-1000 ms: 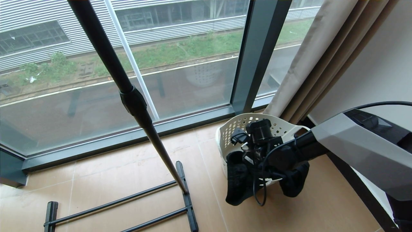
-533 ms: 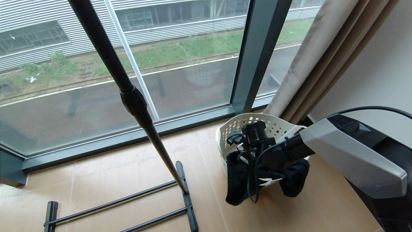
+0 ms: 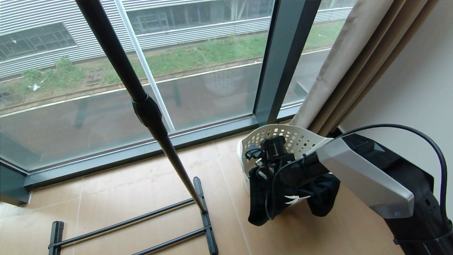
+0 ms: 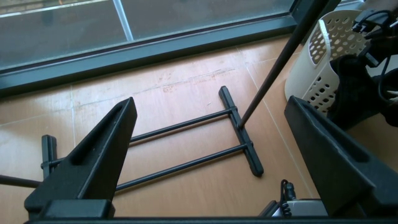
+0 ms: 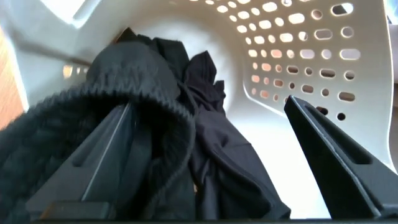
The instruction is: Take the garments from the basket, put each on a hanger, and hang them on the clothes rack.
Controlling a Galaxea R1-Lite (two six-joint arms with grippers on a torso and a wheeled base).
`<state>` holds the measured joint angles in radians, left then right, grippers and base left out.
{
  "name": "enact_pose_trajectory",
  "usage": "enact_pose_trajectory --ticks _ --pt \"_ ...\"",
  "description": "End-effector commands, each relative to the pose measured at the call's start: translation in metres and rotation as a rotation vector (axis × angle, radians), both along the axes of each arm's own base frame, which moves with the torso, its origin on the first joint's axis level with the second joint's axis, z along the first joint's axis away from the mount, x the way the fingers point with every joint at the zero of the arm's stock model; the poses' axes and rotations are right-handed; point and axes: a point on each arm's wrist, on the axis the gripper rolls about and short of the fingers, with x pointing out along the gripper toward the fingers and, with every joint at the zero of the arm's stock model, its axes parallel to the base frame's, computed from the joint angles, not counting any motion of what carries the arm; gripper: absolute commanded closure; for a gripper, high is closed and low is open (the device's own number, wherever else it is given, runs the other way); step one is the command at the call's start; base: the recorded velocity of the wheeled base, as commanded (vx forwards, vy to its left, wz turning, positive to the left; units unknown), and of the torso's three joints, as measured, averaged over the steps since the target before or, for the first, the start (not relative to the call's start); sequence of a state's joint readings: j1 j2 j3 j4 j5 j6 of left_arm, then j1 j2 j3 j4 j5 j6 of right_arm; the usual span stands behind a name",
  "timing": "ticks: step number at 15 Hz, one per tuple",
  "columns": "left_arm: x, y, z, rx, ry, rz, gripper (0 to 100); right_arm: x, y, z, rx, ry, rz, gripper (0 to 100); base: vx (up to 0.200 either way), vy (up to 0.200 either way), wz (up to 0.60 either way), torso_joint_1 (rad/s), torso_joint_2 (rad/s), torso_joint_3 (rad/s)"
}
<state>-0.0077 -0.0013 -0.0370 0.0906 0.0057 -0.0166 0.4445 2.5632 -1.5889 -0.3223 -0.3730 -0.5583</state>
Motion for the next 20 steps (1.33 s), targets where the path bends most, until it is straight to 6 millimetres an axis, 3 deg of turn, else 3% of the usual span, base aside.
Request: enact_pose_trajectory --ticks 1,2,3,8,10,12,13,14,15,16,18,19,20 --pt "0.000 0.000 0.000 0.000 0.001 0.000 0 0.005 0.001 -0.012 -0.003 0.007 -0.002 0 0.000 0.000 0.00 0.000 0.00 0.000" --pt "0.000 0.000 0.000 0.000 0.001 0.000 0 0.007 0.001 -0.012 0.010 0.008 0.010 0 0.000 0.000 0.00 0.000 0.00 0.000" --pt "0.000 0.000 0.000 0.000 0.001 0.000 0 0.008 0.001 -0.012 0.019 0.008 0.017 100 0.000 0.000 0.00 0.000 0.00 0.000" --pt "0.000 0.000 0.000 0.000 0.001 0.000 0 0.006 0.001 -0.011 0.121 0.027 -0.017 100 0.000 0.000 0.00 0.000 0.00 0.000" --pt "0.000 0.000 0.000 -0.002 0.001 0.000 0 -0.003 -0.002 0.013 0.190 0.006 -0.056 100 0.000 0.000 0.00 0.000 0.00 0.000" --pt "0.000 0.000 0.000 0.000 0.001 0.000 0 -0.034 -0.011 0.057 0.219 -0.007 -0.057 100 0.000 0.000 0.00 0.000 0.00 0.000" --pt "0.000 0.000 0.000 0.000 0.001 0.000 0 -0.045 -0.011 0.067 0.224 -0.009 -0.052 100 0.000 0.000 0.00 0.000 0.00 0.000" --pt "0.000 0.000 0.000 0.000 0.001 0.000 0 -0.077 -0.015 0.095 0.269 -0.034 -0.046 100 0.000 0.000 0.00 0.000 0.00 0.000" --pt "0.000 0.000 0.000 0.000 0.001 0.000 0 -0.089 -0.015 0.102 0.289 -0.045 -0.044 100 0.000 0.000 0.00 0.000 0.00 0.000" --pt "0.000 0.000 0.000 0.000 0.001 0.000 0 -0.127 -0.019 0.122 0.344 -0.091 -0.012 100 0.000 0.000 0.00 0.000 0.00 0.000" --pt "0.000 0.000 0.000 0.000 0.001 0.000 0 -0.158 -0.028 0.138 0.368 -0.141 0.007 100 0.000 0.000 0.00 0.000 0.00 0.000" --pt "0.000 0.000 0.000 0.000 0.001 0.000 0 -0.199 -0.039 0.153 0.386 -0.186 0.029 100 0.000 0.000 0.00 0.000 0.00 0.000" --pt "0.000 0.000 0.000 0.000 0.001 0.000 0 -0.219 -0.045 0.162 0.403 -0.207 0.054 100 0.000 0.000 0.00 0.000 0.00 0.000"
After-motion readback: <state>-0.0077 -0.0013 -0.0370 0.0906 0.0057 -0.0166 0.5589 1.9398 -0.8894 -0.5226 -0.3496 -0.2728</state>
